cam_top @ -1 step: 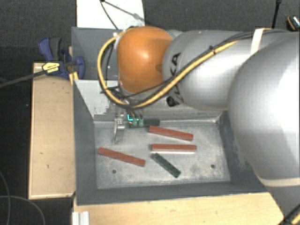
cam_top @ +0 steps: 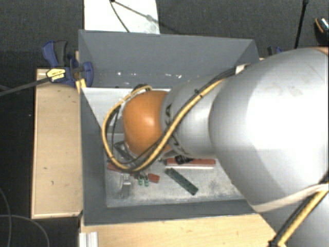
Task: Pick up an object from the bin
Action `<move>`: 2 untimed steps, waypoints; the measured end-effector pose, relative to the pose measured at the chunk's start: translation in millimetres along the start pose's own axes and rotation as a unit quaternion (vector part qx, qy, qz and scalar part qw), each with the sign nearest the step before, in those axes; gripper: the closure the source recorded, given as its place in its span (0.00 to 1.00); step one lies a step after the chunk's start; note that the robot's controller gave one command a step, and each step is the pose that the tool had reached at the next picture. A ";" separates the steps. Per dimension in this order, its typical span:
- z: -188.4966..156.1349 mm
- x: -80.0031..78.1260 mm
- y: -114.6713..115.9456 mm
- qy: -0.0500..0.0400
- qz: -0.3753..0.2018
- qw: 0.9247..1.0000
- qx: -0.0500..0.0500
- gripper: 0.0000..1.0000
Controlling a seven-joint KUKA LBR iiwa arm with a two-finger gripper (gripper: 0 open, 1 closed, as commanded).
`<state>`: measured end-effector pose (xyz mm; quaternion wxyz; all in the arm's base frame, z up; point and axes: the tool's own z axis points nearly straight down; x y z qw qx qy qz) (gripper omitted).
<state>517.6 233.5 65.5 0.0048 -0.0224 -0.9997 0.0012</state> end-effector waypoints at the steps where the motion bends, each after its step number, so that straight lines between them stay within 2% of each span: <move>1: -18.6 8.4 -71.5 -0.004 0.072 0.997 0.000 0.00; 2: -18.4 8.7 -68.0 -0.004 0.072 0.997 -0.002 1.00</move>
Offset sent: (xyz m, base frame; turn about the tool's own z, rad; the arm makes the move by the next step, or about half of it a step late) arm -0.0119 -0.0676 0.0183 0.1357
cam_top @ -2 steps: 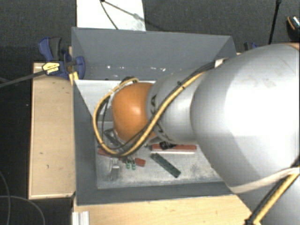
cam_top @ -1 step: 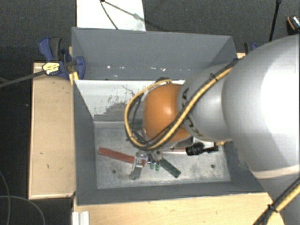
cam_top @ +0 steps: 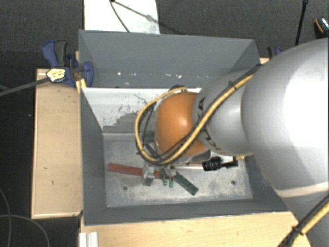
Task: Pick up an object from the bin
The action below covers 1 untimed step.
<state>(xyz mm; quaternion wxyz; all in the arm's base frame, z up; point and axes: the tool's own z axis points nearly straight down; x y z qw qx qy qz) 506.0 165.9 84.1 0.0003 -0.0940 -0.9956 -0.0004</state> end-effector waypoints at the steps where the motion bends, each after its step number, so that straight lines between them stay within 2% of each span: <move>1: 13.1 -54.1 0.6 -0.003 -0.052 0.999 -0.001 1.00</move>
Offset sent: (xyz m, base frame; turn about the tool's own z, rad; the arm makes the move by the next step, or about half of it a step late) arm 0.0508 -0.0091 -0.0141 -0.1040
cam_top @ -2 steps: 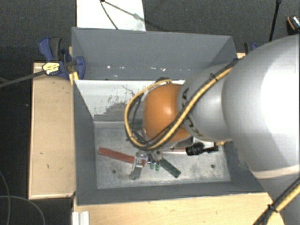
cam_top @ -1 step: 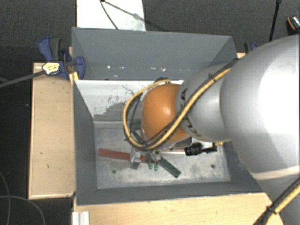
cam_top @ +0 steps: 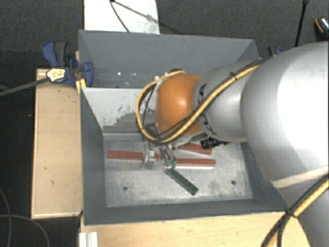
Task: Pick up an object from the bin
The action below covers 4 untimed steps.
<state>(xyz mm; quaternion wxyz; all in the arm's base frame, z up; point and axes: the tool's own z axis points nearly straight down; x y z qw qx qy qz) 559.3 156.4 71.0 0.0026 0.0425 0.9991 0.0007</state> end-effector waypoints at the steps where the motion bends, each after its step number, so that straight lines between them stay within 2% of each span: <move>1: 0.3 1.8 0.5 0.002 0.002 1.000 0.000 0.00; 2: 0.0 3.9 66.3 0.000 -0.203 0.979 -0.002 0.00; 3: 0.4 3.3 63.6 0.001 -0.198 0.980 -0.001 1.00; 4: -163.7 -3.1 99.7 -0.003 -0.322 0.947 -0.002 1.00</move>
Offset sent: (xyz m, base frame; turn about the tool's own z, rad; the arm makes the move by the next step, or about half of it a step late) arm 0.0000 0.0000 0.0000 0.0000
